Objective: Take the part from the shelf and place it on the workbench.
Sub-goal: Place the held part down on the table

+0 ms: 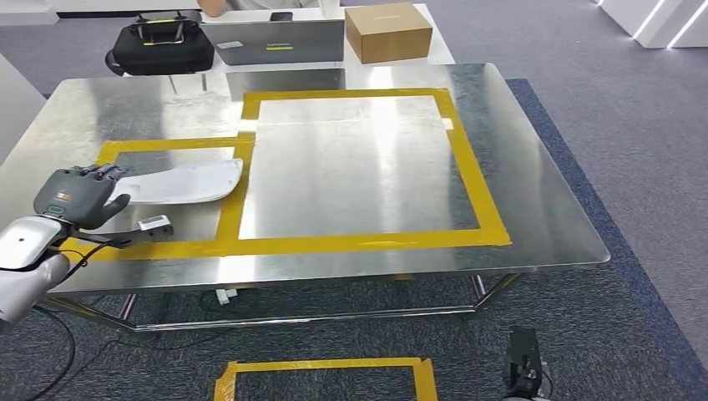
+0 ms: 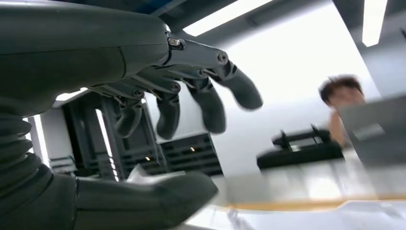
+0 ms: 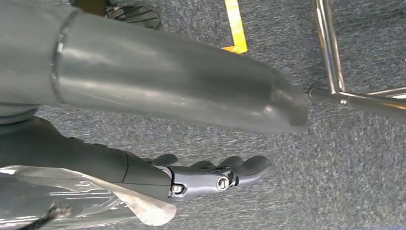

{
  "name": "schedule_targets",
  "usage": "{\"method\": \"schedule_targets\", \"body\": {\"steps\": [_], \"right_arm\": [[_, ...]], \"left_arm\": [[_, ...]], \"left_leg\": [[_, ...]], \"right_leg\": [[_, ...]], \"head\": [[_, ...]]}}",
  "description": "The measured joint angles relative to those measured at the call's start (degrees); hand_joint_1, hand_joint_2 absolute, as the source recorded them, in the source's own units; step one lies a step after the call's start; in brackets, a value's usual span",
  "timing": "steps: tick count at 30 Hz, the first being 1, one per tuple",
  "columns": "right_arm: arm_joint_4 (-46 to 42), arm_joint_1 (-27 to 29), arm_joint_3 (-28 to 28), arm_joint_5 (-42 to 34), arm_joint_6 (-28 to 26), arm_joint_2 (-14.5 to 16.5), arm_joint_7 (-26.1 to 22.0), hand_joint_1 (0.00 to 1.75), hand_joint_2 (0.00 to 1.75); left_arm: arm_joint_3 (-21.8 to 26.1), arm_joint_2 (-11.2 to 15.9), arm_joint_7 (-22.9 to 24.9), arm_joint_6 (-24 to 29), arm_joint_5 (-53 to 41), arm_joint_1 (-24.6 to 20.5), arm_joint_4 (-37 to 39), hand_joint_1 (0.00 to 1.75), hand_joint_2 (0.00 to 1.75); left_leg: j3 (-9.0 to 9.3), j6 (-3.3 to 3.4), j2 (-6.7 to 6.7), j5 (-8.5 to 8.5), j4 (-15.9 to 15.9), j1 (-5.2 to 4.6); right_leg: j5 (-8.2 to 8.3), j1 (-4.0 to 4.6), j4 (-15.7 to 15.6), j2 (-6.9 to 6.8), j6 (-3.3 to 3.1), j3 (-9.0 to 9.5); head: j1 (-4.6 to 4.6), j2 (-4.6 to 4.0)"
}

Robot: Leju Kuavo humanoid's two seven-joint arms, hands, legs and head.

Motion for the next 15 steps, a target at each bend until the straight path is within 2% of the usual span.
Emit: {"method": "schedule_targets", "body": {"steps": [1, 3, 5, 6, 7, 9, 10, 11, 12, 15], "right_arm": [[0.00, 0.01, 0.20, 0.01, 0.21, 0.00, 0.13, 0.00, 0.00], [0.00, 0.13, 0.55, -0.01, 0.72, -0.02, 0.34, 0.00, 0.00], [-0.01, 0.26, 0.66, -0.13, 0.99, -0.09, 0.26, 0.00, 0.00], [-0.01, 0.32, 0.65, -0.24, 1.03, -0.14, 0.10, 0.00, 0.00], [-0.01, 0.47, 0.65, -0.42, 1.02, -0.17, -0.12, 0.00, 0.00], [-0.01, 1.03, 0.63, -0.93, 0.78, -0.26, -0.56, 0.00, 0.00], [0.00, 1.44, 0.61, -1.14, 0.59, -0.33, -0.74, 0.00, 0.00], [0.00, 1.88, 0.57, -1.27, 0.40, -0.43, -0.89, 0.00, 0.00], [-0.01, 2.31, 0.50, -1.38, 0.27, -0.53, -1.03, 0.00, 0.00], [-0.01, 3.39, 0.25, -2.13, -0.09, -0.71, -1.40, 0.00, 0.00]], "left_arm": [[0.41, -0.31, 0.06, 2.28, 0.13, -0.12, -0.02, 0.00, 0.00], [1.89, -1.13, -2.36, 6.14, 1.89, 0.14, -1.08, 0.00, 0.00], [5.08, -2.25, -7.39, 8.34, 4.60, 1.47, -4.47, 0.00, 0.00], [7.31, -3.05, -10.38, 8.78, 5.89, 2.41, -6.75, 0.00, 0.00], [9.89, -4.06, -13.53, 8.96, 7.41, 3.55, -9.27, 0.00, 0.00], [14.65, -6.58, -19.10, 9.02, 11.45, 6.92, -14.98, 0.00, 0.00], [16.35, -7.65, -20.75, 9.02, 13.68, 9.35, -18.42, 0.00, 0.00], [17.30, -8.54, -21.24, 9.02, 15.57, 12.06, -22.17, 0.00, 0.00], [17.69, -9.20, -21.01, 9.02, 17.09, 14.88, -26.26, 0.00, 0.00], [17.74, -10.93, -21.93, 9.02, 22.36, 23.59, -40.05, 0.00, 0.00]], "left_leg": [[-0.12, -0.21, -0.03, -0.07, 0.21, -0.10], [-0.27, -0.65, -0.07, 0.00, 0.33, -0.21], [-0.33, -1.15, -0.06, -0.55, 0.58, -0.10], [-0.70, -1.43, -0.06, -1.59, 1.75, -0.03], [-1.56, -1.71, -0.06, -3.25, 4.13, 0.10], [-4.30, -2.22, -0.07, -7.20, 11.56, 0.44], [-5.38, -2.39, -0.06, -8.44, 14.65, 0.64], [-5.66, -2.49, -0.06, -8.70, 16.00, 0.82], [-4.90, -2.51, -0.06, -7.89, 15.09, 0.97], [1.13, -2.07, -0.07, -3.49, 4.09, 1.02]], "right_leg": [[0.36, 0.04, -1.94, -0.03, -0.21, 1.08], [0.28, 0.14, -2.74, 0.03, -0.68, 1.61], [0.71, -0.08, -2.97, 0.06, -1.31, 1.82], [0.91, -0.23, -3.12, 0.07, -1.59, 1.95], [1.06, -0.36, -3.23, 0.06, -1.79, 2.08], [1.06, -0.37, -3.24, 0.09, -1.88, 2.12], [1.06, -0.38, -3.23, 0.15, -1.89, 2.12], [1.06, -0.39, -3.22, 0.23, -1.88, 2.11], [1.05, -0.40, -3.19, 0.35, -1.87, 2.10], [1.09, -0.34, -3.09, 0.61, -1.55, 2.06]], "head": [[-0.02, 0.00], [-0.05, 0.00], [-0.09, 0.00], [-0.20, 0.00], [-0.31, 0.00], [-0.48, 0.00], [-0.48, 0.00], [-0.49, 0.00], [-0.48, 0.00], [-0.46, 0.00]]}}
